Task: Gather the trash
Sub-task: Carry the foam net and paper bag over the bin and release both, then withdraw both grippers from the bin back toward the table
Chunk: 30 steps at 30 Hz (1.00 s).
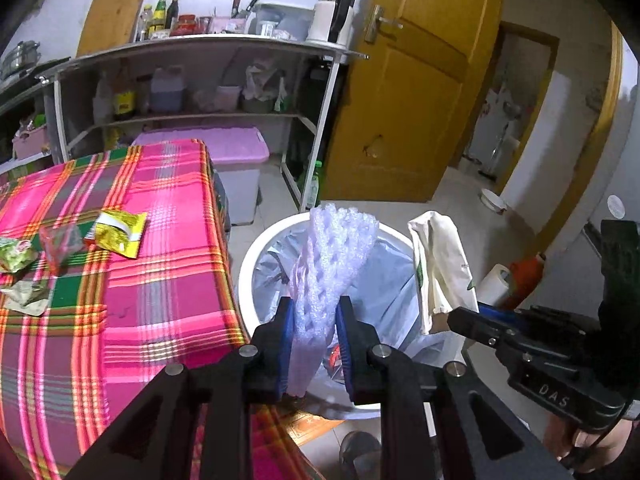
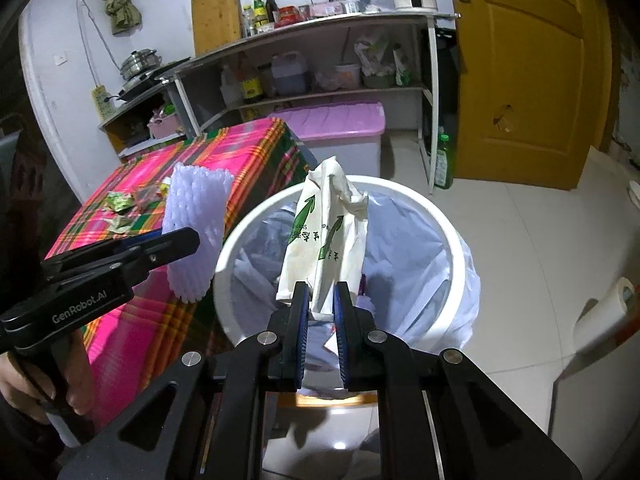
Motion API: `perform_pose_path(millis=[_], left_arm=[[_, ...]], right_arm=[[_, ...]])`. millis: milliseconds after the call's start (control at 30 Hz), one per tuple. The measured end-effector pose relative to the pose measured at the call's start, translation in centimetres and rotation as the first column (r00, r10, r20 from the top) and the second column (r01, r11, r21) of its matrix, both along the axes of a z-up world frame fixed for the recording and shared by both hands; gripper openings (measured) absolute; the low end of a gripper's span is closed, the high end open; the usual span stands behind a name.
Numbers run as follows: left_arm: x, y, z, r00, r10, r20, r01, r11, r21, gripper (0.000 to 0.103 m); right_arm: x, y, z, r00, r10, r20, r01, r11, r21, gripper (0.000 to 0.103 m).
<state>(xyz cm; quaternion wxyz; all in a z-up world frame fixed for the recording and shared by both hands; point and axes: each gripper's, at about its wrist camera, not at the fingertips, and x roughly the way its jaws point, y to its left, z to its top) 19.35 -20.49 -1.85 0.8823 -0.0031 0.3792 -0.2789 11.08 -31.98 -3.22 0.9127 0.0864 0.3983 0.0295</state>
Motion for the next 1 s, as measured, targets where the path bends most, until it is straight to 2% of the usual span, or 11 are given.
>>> perform_pose_path(millis=[67,133,167,233,300,467,633,900,1000], left_arm=[[0.5,-0.5,-0.5,1.000,-0.010,-0.015,0.011,1.000,0.003,0.023],[1.1,-0.7,-1.0,0.999,-0.018,-0.041,0.018,1.000,-0.002,0.030],[1.2,-0.6,-1.2,0.999,-0.018,-0.051,0.018,1.000,-0.010,0.036],[1.5,-0.5,-1.4,0.998,-0.014,-0.055,0.013,1.000,-0.021,0.043],[1.6,-0.4,-1.5,0.998,-0.010,-0.057,0.008,1.000,-0.027,0.043],[1.2,0.3,-1.1,0.999,-0.001,-0.051,-0.001,0.999,-0.042,0.044],[-0.4,1.9,0.5,1.000,0.015,-0.004,-0.015,0.999,-0.045,0.043],[-3.9,5.7,2.7,0.996,0.070,0.057,-0.068,0.997,-0.042,0.043],[-5.1,7.3,3.4,0.993,0.096,0.072,-0.093,0.995,-0.042,0.043]], right_arm=[[0.4,-0.2,-0.4,1.000,-0.001,-0.012,0.001,1.000,0.004,0.013],[0.5,-0.3,-0.6,1.000,-0.001,-0.016,0.002,1.000,0.006,0.015],[0.6,-0.4,-0.7,1.000,-0.003,-0.017,0.003,1.000,0.005,0.015],[0.6,-0.4,-0.8,1.000,-0.004,-0.016,0.004,1.000,0.005,0.025],[0.6,-0.4,-0.7,1.000,-0.005,-0.012,0.005,1.000,0.008,0.029],[0.2,-0.1,0.1,1.000,-0.006,0.007,0.006,1.000,-0.001,0.029],[-0.8,1.0,1.4,0.999,0.015,0.036,-0.015,1.000,-0.011,0.029],[-2.8,4.5,3.9,0.992,0.081,0.097,-0.078,0.996,-0.037,0.030],[-3.6,6.1,4.8,0.986,0.111,0.122,-0.107,0.994,-0.039,0.034]])
